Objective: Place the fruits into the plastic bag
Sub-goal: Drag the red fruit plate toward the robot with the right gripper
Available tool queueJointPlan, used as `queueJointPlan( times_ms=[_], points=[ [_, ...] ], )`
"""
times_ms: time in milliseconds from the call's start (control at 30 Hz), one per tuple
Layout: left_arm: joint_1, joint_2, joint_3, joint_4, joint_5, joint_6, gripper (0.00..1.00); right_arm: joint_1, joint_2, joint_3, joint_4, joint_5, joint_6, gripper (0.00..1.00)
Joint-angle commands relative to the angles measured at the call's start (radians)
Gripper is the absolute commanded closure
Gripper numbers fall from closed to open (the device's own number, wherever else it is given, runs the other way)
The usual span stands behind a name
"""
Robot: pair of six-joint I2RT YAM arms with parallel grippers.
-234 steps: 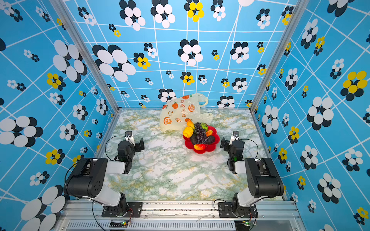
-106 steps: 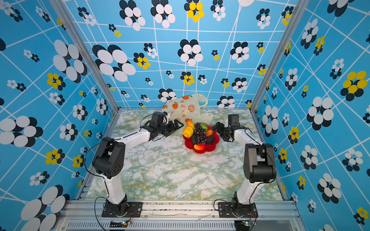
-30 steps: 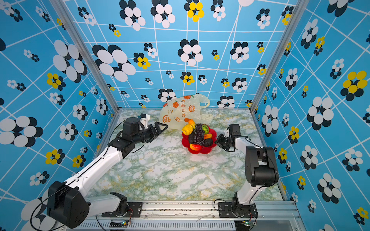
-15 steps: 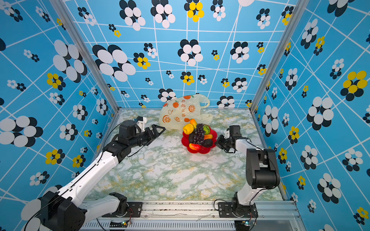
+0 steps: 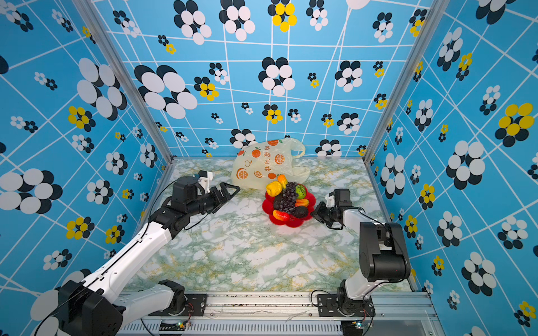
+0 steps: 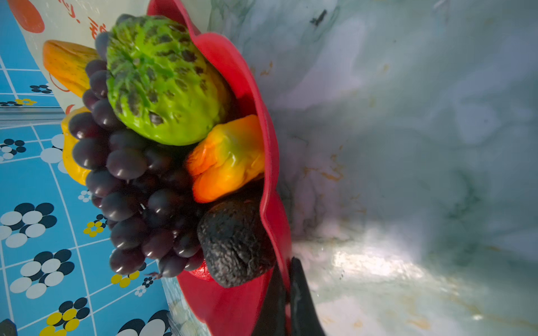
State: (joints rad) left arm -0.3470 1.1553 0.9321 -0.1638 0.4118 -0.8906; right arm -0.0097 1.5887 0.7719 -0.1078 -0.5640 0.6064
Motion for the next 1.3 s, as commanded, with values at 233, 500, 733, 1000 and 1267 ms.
queueJointPlan(
  times_ms=[233,500,733,1000,1267],
  points=[
    [0.008,0.003,-0.008,0.0,0.014,-0.003,0.01,0.026,-0.107,-0.059,-0.059,-0.048,-0.005,1.0],
    [0.007,-0.002,-0.018,0.003,0.018,-0.013,0.01,0.114,-0.134,-0.086,-0.042,-0.033,0.022,1.0],
    [0.006,-0.014,-0.03,0.0,0.017,-0.018,0.01,0.199,-0.141,-0.114,-0.026,-0.035,0.038,1.0],
    [0.006,-0.03,-0.045,-0.011,0.009,-0.013,0.01,0.269,-0.201,-0.166,-0.039,-0.045,0.022,1.0],
    [0.006,-0.033,-0.054,-0.006,0.004,-0.018,0.01,0.309,-0.274,-0.227,-0.07,-0.059,-0.003,1.0]
  ],
)
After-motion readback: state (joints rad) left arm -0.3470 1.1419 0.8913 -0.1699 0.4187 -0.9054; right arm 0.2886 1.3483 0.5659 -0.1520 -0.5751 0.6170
